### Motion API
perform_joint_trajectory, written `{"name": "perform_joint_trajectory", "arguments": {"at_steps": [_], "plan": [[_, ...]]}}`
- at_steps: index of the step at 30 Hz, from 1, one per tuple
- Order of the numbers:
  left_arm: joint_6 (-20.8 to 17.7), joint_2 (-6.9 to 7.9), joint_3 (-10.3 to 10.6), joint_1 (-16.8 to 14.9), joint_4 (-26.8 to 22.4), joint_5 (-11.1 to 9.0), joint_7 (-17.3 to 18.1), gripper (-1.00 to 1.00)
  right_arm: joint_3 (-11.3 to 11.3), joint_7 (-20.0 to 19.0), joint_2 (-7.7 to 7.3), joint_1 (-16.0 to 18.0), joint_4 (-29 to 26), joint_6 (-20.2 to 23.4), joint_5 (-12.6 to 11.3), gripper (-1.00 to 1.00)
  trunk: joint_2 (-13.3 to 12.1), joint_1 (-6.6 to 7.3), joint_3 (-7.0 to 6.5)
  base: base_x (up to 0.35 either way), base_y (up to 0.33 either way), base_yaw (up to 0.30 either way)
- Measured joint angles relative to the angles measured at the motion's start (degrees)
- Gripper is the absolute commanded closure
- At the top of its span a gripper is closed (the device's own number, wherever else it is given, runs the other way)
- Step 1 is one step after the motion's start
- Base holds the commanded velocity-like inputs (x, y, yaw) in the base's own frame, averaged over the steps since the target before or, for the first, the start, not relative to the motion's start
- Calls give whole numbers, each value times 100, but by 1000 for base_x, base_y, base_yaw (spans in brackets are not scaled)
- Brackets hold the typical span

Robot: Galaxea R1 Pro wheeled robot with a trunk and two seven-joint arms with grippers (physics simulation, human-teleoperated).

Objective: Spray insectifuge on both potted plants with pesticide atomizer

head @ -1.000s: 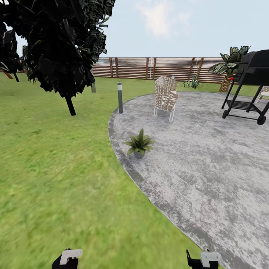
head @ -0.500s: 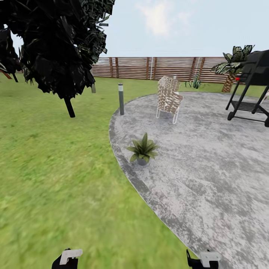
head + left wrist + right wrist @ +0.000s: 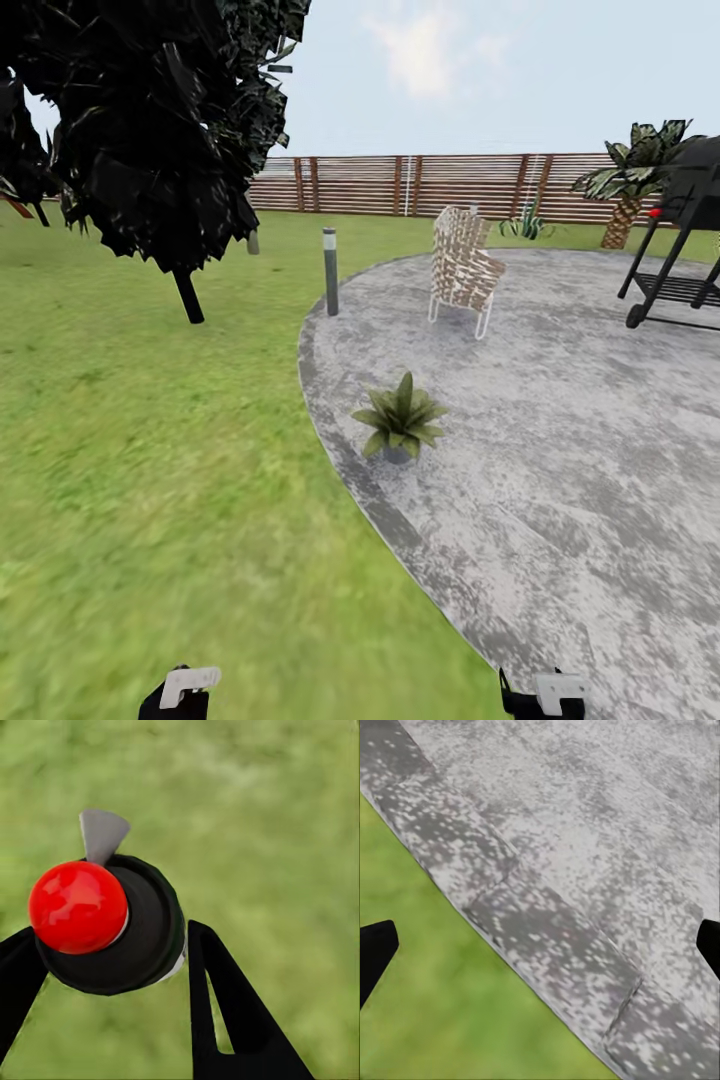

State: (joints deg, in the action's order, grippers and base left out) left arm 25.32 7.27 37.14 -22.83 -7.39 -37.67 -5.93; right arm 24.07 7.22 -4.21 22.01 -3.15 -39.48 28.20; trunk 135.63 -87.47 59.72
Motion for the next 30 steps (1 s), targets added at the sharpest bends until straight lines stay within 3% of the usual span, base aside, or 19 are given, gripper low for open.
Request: {"name": "perform_joint_trajectory", "arguments": {"at_steps": [23,30], "plan": [[3,-1,-1,-2,2,1,1,100,-1,-1,-1,-2,-1,0,1,-100,-2,-2,-38,304,203,-221],[3,0,-1,-1,1,1,0,100,-1,-7,0,0,0,0,1,-100,-2,-2,-45,208,159,-35]]}}
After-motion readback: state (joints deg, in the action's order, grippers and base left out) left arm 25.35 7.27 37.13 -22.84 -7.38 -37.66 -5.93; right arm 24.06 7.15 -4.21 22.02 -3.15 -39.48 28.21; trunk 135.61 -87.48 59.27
